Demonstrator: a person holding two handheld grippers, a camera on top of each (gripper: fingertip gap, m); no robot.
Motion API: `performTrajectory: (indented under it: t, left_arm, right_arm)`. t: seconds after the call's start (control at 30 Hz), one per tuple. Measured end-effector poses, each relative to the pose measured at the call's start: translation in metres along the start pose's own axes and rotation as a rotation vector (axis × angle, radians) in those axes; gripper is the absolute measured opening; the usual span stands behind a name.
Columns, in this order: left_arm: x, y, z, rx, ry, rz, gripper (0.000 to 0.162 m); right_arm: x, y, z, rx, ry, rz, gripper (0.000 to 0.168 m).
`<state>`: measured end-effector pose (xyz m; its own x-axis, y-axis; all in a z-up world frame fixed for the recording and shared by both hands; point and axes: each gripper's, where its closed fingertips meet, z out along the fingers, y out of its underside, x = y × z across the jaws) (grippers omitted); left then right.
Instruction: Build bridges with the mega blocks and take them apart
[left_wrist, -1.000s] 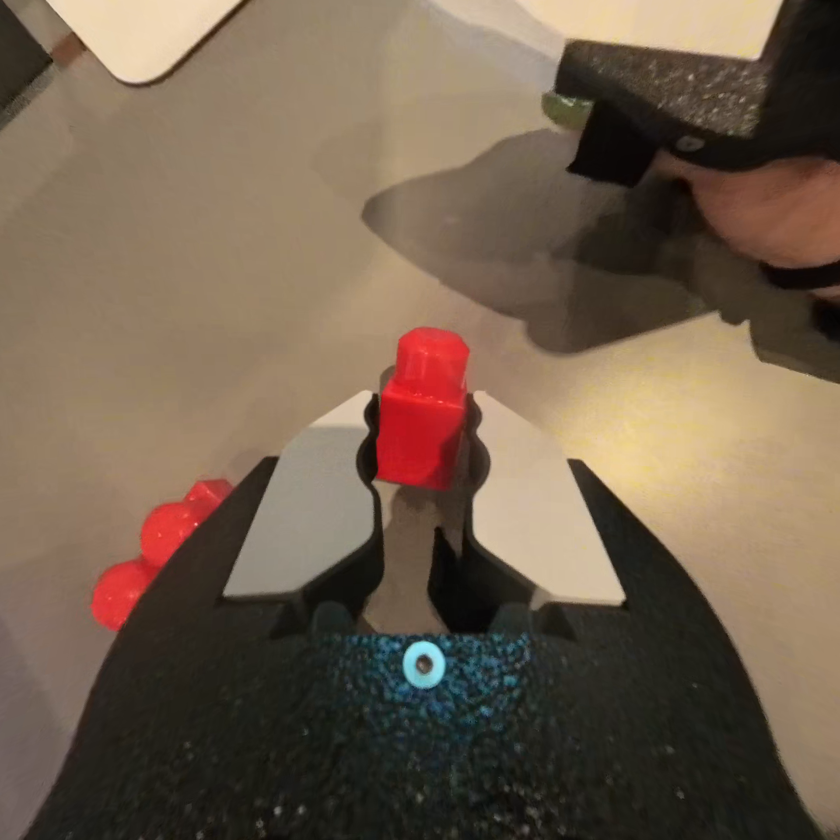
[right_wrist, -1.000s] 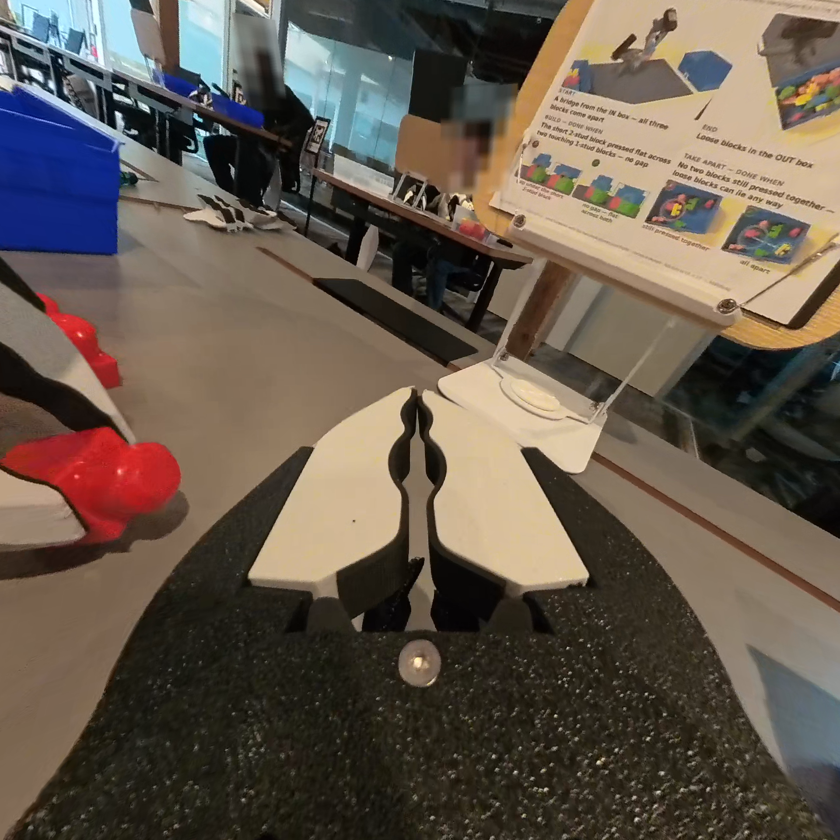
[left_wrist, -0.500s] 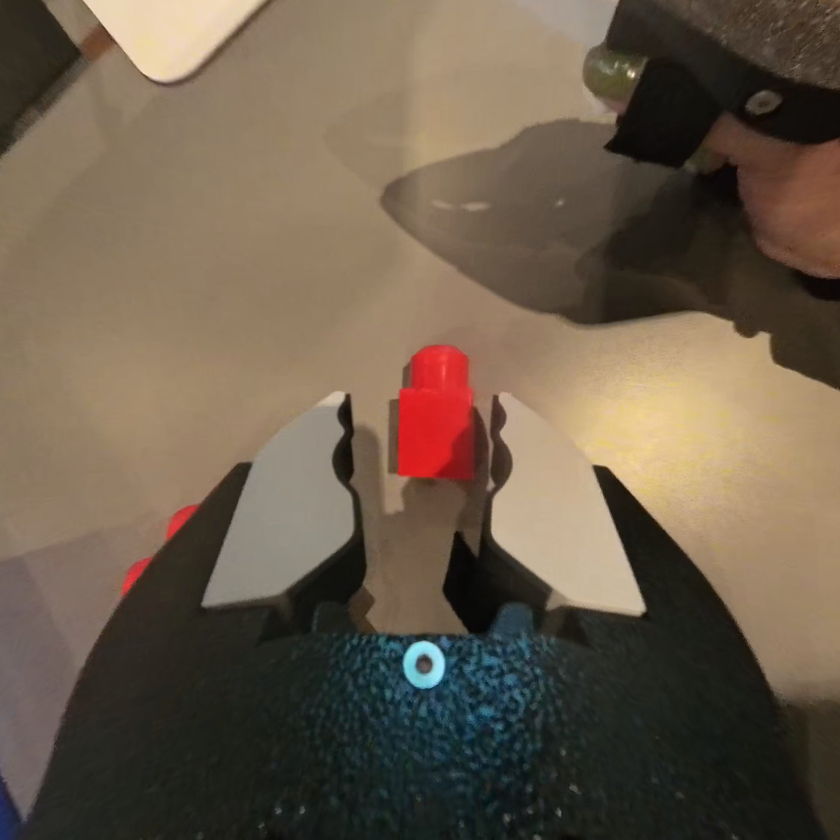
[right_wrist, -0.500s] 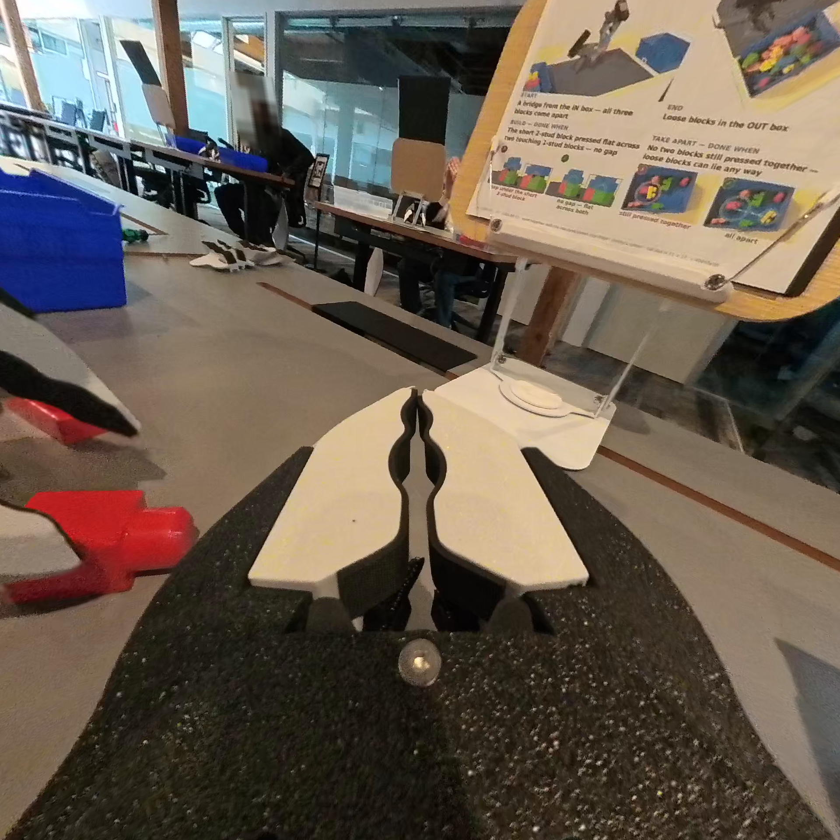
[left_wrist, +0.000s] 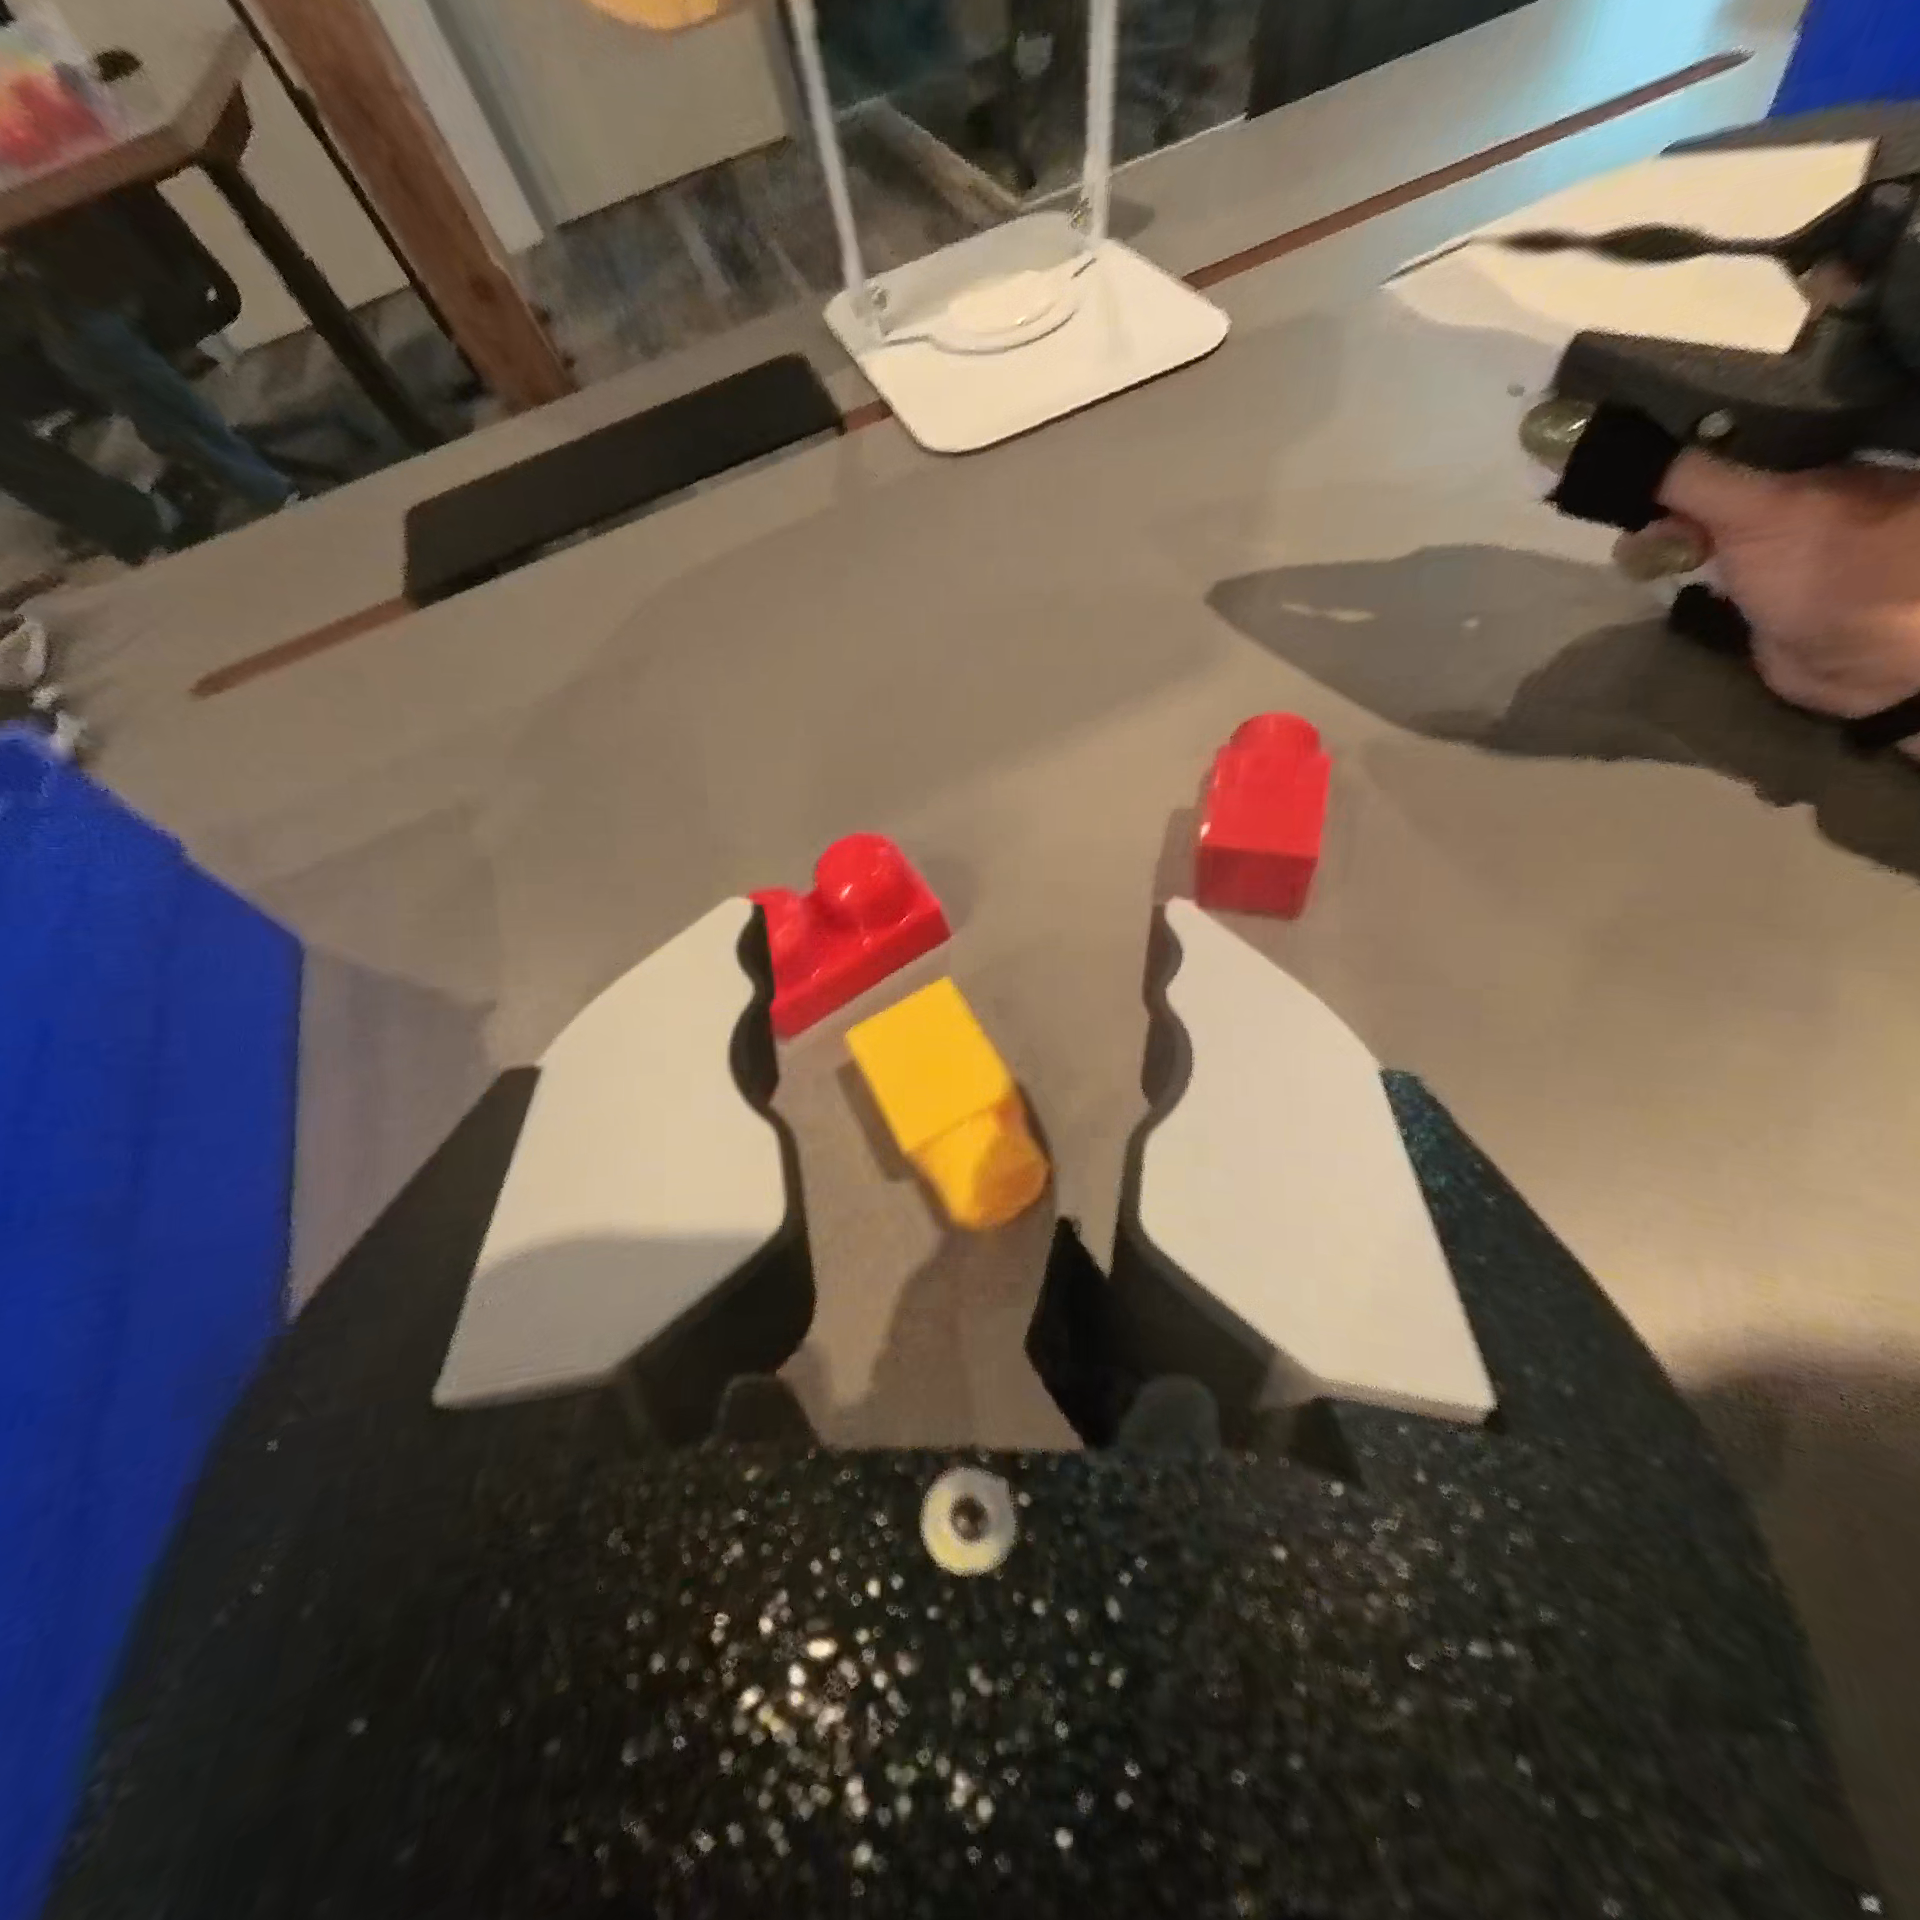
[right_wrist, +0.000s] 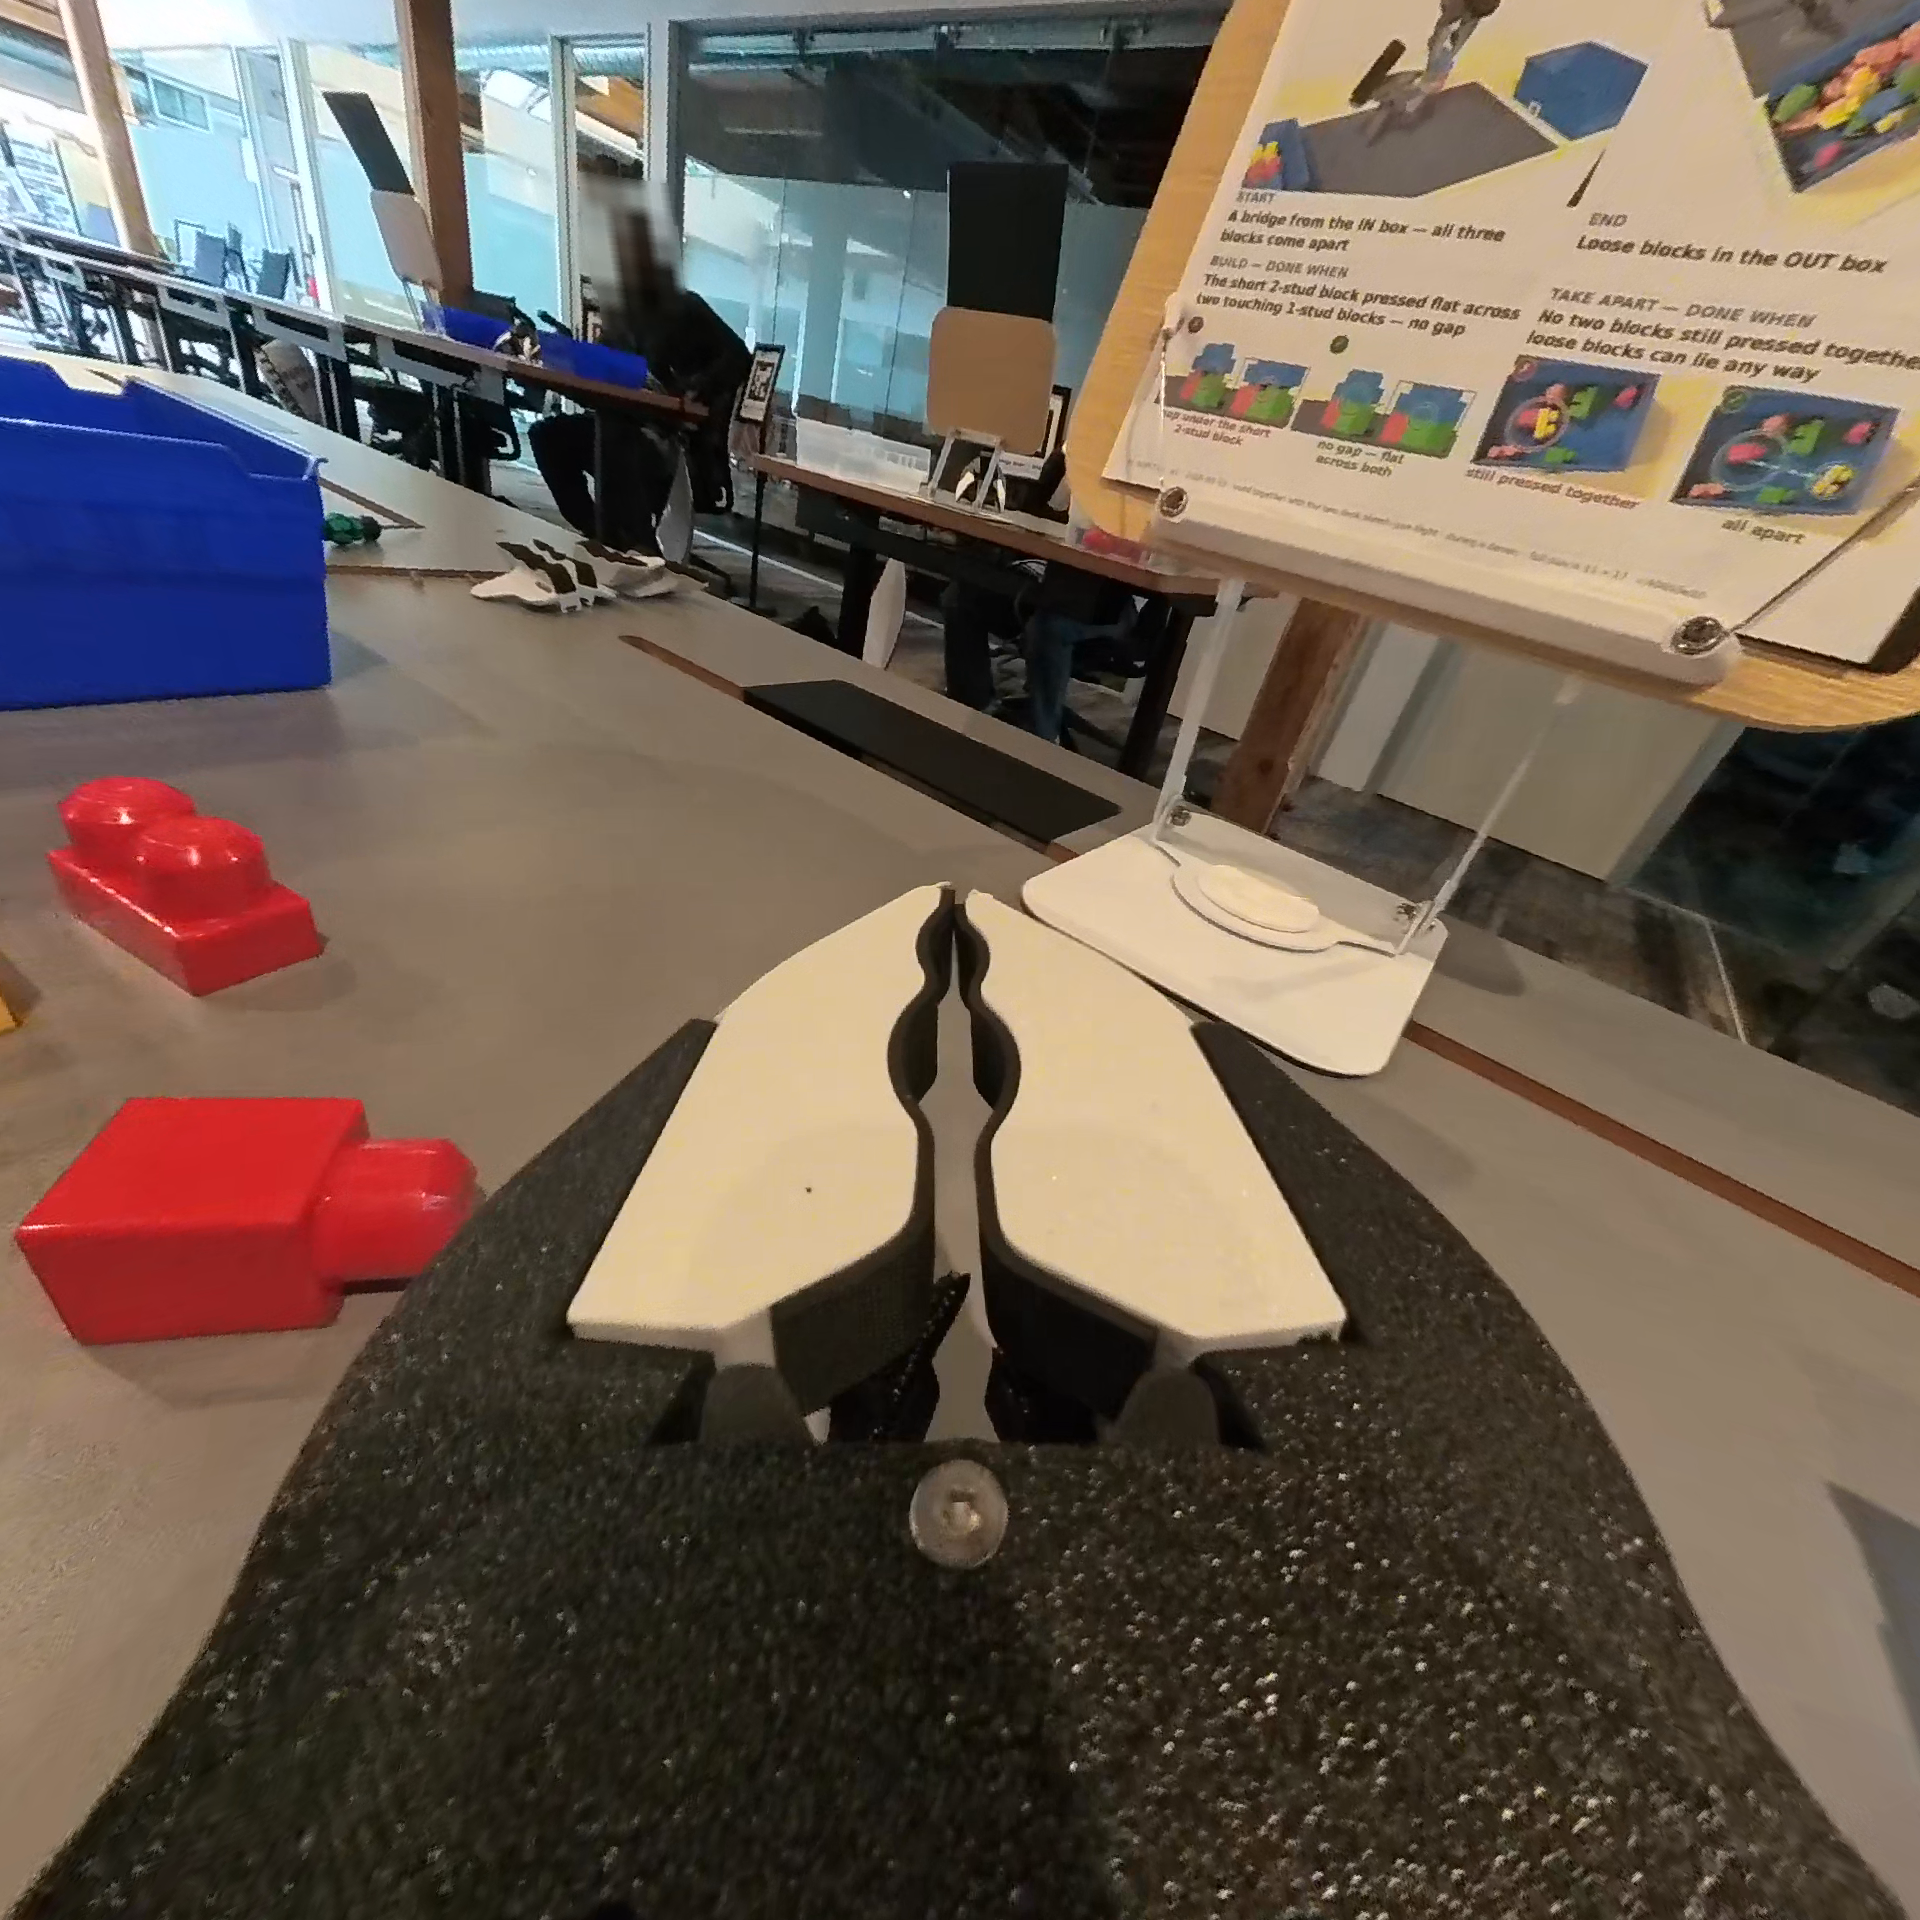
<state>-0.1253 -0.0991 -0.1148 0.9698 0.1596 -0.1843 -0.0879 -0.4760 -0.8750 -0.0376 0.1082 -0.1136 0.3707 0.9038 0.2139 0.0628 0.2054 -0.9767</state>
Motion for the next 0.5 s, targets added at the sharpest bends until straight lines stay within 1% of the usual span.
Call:
performTrajectory:
  t: [0.23,0.4,0.5]
  left_arm:
    - [-0.020,0.033,-0.009,-0.071,0.008,-0.095,0.066]
    - [-0.005,0.028,-0.008,-0.016,0.079,-0.130,0.060]
    - [0.007,0.027,-0.003,-0.034,0.106,-0.110,0.061]
  right_arm:
    - [-0.014,-0.001,0.002,0.006,-0.063,-0.045,0.000]
    - [-0.019,0.000,0.003,-0.002,-0.081,-0.068,0.000]
    - [-0.019,-0.001,0.003,0.004,-0.089,-0.061,0.000]
